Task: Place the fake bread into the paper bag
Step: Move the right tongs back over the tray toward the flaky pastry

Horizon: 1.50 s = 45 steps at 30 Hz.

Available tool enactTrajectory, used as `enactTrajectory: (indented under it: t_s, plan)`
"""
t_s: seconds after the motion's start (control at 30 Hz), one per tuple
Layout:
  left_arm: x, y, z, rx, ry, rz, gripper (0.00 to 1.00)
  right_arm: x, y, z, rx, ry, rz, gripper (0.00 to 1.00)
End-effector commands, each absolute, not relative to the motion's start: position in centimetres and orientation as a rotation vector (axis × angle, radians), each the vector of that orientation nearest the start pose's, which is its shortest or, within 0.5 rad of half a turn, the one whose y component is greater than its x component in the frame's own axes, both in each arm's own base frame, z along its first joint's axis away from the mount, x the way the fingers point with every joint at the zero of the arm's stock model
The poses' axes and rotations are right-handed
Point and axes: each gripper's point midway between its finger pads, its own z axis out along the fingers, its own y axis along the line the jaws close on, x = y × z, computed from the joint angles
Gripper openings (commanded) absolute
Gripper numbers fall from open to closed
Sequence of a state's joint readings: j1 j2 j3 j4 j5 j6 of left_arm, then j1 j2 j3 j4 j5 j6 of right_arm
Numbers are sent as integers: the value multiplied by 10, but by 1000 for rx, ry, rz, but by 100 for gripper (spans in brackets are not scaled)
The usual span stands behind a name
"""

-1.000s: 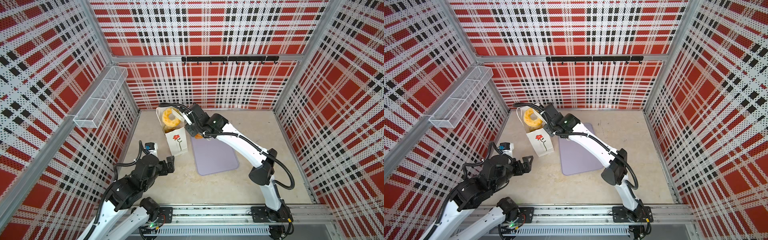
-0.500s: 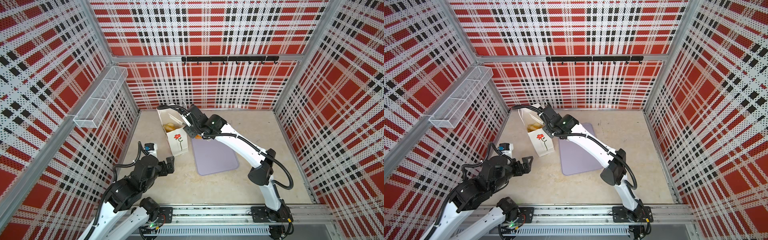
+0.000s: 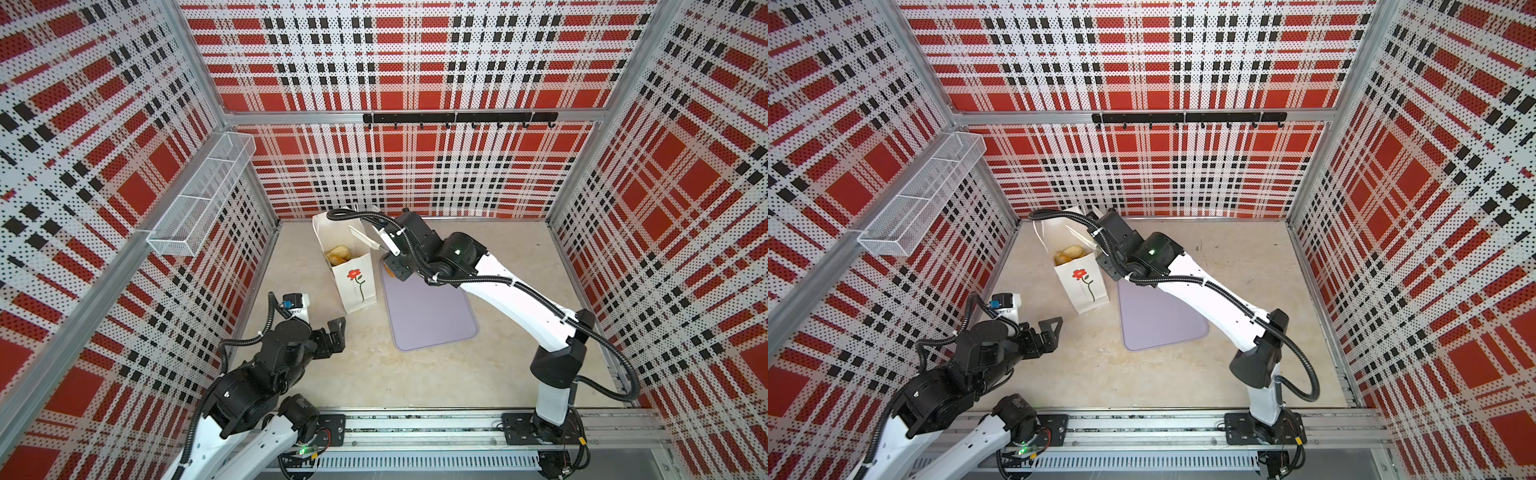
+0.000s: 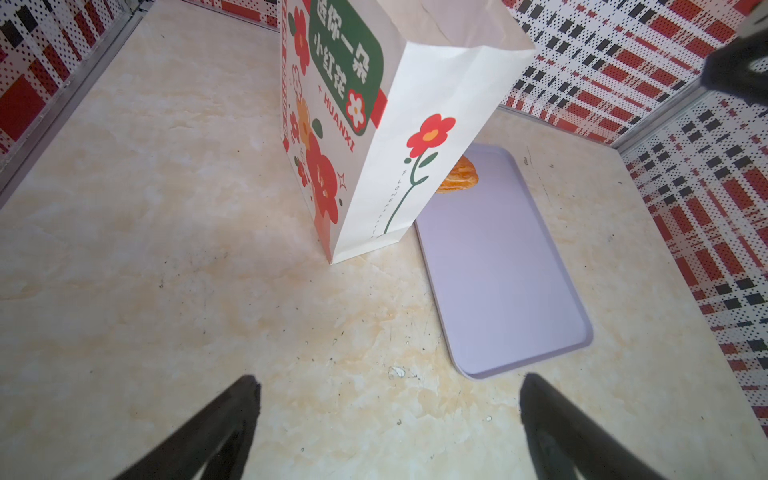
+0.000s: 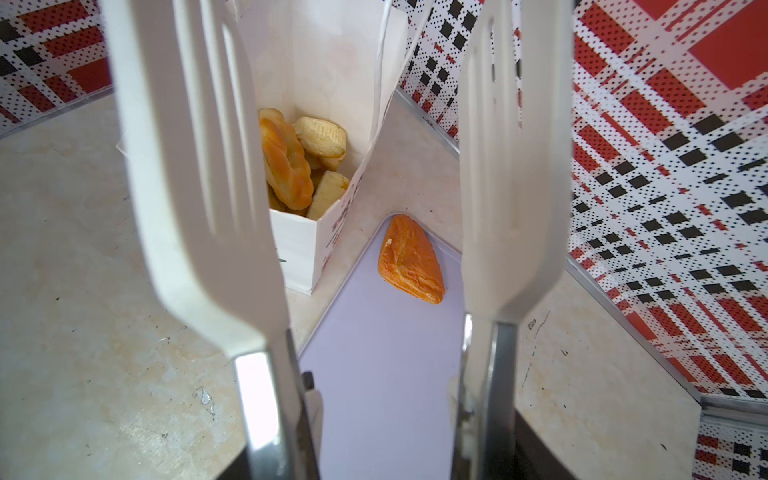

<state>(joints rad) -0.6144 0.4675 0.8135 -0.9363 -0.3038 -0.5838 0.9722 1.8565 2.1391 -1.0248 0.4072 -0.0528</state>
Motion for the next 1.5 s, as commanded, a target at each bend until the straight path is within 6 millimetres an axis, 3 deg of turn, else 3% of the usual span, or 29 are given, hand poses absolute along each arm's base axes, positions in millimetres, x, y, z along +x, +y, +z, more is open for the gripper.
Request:
enactTrajectory:
  t_s: [0.0,0.3,0.83,1.2,1.47]
  plan:
    - [186,-67,231,-161,2169,-353,99,331,347,354,-862,1986,-19,59]
    - [190,-78,226,-130,2183,-342,99,328,313,326,-891,2031,-78,60]
    - [194,-119,194,-39,2258,-353,99,325,236,233,-919,2220,-132,59]
    - [197,-139,179,4,2292,-357,99,334,210,185,-865,2376,-118,58]
    - [200,-148,167,34,2325,-340,99,340,202,156,-863,2460,-134,58]
